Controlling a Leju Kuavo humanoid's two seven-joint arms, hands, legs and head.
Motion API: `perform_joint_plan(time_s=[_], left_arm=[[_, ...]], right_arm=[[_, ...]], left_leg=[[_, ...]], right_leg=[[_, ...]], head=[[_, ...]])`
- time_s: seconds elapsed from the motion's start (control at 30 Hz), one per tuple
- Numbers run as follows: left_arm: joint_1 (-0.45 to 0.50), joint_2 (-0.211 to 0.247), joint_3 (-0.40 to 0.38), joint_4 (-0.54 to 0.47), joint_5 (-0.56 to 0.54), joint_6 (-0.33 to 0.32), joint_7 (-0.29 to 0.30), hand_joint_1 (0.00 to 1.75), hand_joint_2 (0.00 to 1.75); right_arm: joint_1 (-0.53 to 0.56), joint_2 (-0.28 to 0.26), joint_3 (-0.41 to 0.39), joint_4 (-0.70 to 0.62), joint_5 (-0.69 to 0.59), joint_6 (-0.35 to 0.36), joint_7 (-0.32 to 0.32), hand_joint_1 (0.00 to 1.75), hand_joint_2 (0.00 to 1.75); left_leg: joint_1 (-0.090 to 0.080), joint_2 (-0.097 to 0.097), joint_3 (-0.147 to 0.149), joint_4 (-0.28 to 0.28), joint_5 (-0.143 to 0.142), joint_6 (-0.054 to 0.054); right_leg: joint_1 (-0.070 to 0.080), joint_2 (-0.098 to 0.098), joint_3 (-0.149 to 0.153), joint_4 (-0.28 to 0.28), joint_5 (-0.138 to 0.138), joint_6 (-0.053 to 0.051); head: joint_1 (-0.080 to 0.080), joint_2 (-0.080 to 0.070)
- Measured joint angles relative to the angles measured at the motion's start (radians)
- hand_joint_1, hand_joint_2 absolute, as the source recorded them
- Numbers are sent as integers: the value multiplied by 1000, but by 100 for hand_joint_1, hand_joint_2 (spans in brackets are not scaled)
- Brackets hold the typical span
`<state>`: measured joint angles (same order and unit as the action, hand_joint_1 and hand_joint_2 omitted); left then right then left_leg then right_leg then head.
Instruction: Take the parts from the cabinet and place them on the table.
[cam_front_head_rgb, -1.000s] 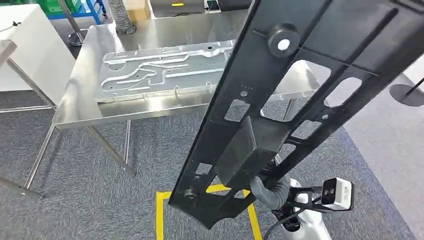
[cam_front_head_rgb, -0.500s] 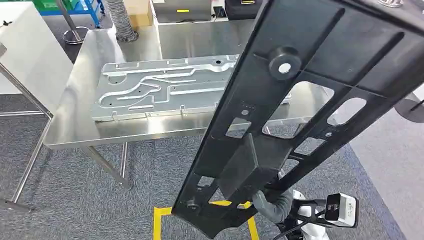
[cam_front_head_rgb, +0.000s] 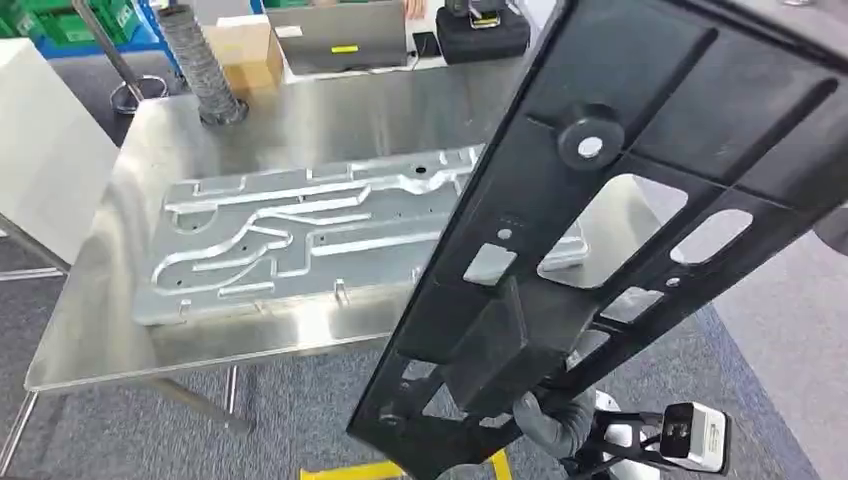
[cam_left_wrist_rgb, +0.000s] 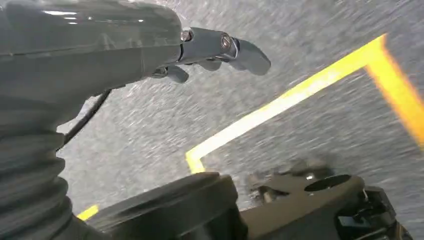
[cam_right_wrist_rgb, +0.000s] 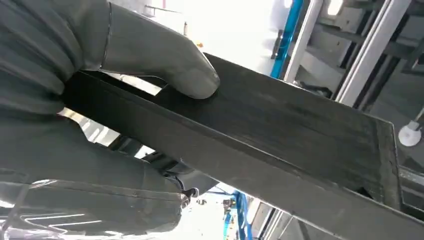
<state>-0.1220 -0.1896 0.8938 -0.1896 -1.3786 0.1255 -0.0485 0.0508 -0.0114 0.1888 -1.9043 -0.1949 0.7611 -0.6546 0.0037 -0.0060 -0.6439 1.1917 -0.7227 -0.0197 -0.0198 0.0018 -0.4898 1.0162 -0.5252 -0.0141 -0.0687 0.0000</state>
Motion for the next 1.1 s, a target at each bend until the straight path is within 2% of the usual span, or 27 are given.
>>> perform_joint_plan(time_s=[0.03,0.07,0.1,0.2,0.23,0.27,0.3,0.33,0.37,0.4,0.43,0.47,0.53,0.57,0.6,0.63,0.7,0.73,0.77,0.8,0.87,0.9,0.93,0.97,1.03,1.07,1.1], left_arm=[[0,0,0,0,1,0,-1,0,175],[2,0,0,0,2,0,-4,0,175],[1,0,0,0,3,1,-8,0,175],[-9,-1,0,0,-2,5,-10,0,175],[-10,-2,0,-1,-2,6,-10,0,175],[-9,-2,-1,-1,-4,6,-10,0,175],[-7,-2,-1,-1,-4,6,-10,0,175],[-5,-4,-1,-1,-5,6,-10,0,175],[-3,-6,-1,-1,-5,5,-10,0,175],[-2,-6,-1,-1,-5,5,-9,0,175],[-1,-7,-1,-1,-5,3,-7,0,175],[1,-8,-1,-1,-5,2,-5,0,175],[3,-12,-3,-1,-6,-1,-4,0,175],[10,-16,-5,1,-7,-3,-3,0,175],[8,-19,-6,1,-8,-5,-3,0,175],[6,-20,-8,1,-8,-5,-3,0,175],[2,-19,-11,1,-14,-7,0,0,175],[-3,-17,-15,-1,-16,-8,3,0,175],[-3,-18,-19,-1,-17,-10,4,0,175],[-5,-18,-21,-1,-18,-12,4,0,175],[-16,-18,-24,-1,-18,-15,3,0,175],[-22,-18,-24,-1,-18,-17,0,0,175],[-26,-17,-24,-2,-18,-19,-1,0,175],[-27,-17,-25,-2,-18,-22,-1,0,175],[-26,-16,-25,-2,-18,-26,-2,0,175],[-24,-15,-26,-2,-18,-29,-4,0,175],[-22,-16,-26,-1,-16,-29,-5,0,175]], right_arm=[[1,3,-1,0,1,3,0,175,175],[3,5,-4,0,2,6,3,175,175],[6,8,-7,2,7,12,5,175,175],[3,16,-13,-11,13,13,8,175,175],[3,18,-16,-16,13,13,8,175,175],[2,18,-19,-18,13,12,8,175,175],[2,19,-24,-19,13,12,8,175,175],[5,19,-29,-18,14,12,8,175,175],[6,19,-34,-18,15,11,8,175,175],[6,19,-38,-16,16,11,11,175,175],[3,19,-42,-14,19,10,15,175,175],[-3,19,-49,-10,20,9,24,175,175],[-34,17,-61,3,24,4,51,175,175],[-54,15,-65,14,24,1,65,175,175],[-76,10,-69,30,25,-5,78,175,175],[-101,8,-72,41,25,-12,92,175,175],[-163,-7,-82,76,25,-27,123,175,175],[-196,-16,-84,101,26,-34,134,175,175],[-229,-24,-84,125,31,-44,144,175,175],[-271,-32,-84,153,44,-55,156,175,175],[-365,-50,-80,224,92,-92,179,175,175],[-411,-61,-71,262,143,-134,195,175,175],[-458,-71,-56,300,202,-177,207,175,175],[-506,-79,-37,338,258,-220,218,175,175],[-603,-93,13,404,370,-303,235,175,175],[-647,-99,40,438,417,-342,247,175,175],[-691,-104,63,466,476,-386,261,175,175]], left_leg=[[-2,1,-9,-63,116,10],[-6,6,-19,-128,293,22],[-16,5,-26,-140,337,24],[-22,4,-3,-123,310,40],[-13,4,13,-140,305,45],[-14,4,24,-151,300,52],[-13,4,33,-158,296,58],[-13,3,40,-162,289,60],[-14,0,45,-163,281,61],[-14,-2,52,-162,272,62],[-15,-5,64,-162,262,62],[-15,-9,80,-162,251,62],[-18,-12,113,-163,227,59],[-14,-12,112,-164,219,58],[-22,-13,113,-157,214,51],[-14,-14,107,-161,215,46],[-14,-11,107,-170,214,38],[-23,-9,113,-172,207,33],[-20,-7,111,-155,201,26],[-17,-7,87,-108,182,17],[-3,-6,-9,55,125,1],[2,-4,-48,114,118,-7],[6,-3,-65,128,134,-12],[10,-1,-59,98,173,-17],[18,3,-1,-68,294,-26],[21,7,22,-133,318,-29],[7,6,27,-138,311,-23]], right_leg=[[1,-1,24,-1,-20,3],[1,0,38,-1,-36,5],[5,5,57,6,-55,17],[1,6,89,-6,-87,40],[-2,5,98,-9,-100,45],[-1,2,84,23,-110,46],[-1,3,41,93,-135,48],[-1,3,-21,182,-161,51],[0,3,-83,262,-176,53],[0,3,-137,315,-171,54],[0,3,-171,321,-135,53],[2,3,-180,280,-73,50],[10,3,-153,108,80,35],[16,5,-151,73,98,22],[21,4,-154,64,105,16],[24,2,-144,46,88,12],[26,4,-142,29,79,5],[9,3,-127,10,81,4],[7,2,-113,-2,82,3],[5,-1,-104,-8,79,-1],[3,-3,-96,-8,74,-2],[2,-4,-92,-8,70,-1],[0,-4,-86,-7,66,1],[-3,-2,-80,-6,62,4],[-12,2,-64,-1,48,16],[-15,2,-59,1,41,24],[-10,4,-62,4,40,31]], head=[[0,0],[0,0],[0,0],[0,0],[0,0],[0,0],[0,0],[0,0],[0,0],[0,0],[0,0],[0,0],[0,0],[0,0],[0,0],[1,0],[1,0],[1,0],[0,0],[0,0],[0,0],[0,0],[0,0],[0,0],[0,0],[0,0],[0,0]])
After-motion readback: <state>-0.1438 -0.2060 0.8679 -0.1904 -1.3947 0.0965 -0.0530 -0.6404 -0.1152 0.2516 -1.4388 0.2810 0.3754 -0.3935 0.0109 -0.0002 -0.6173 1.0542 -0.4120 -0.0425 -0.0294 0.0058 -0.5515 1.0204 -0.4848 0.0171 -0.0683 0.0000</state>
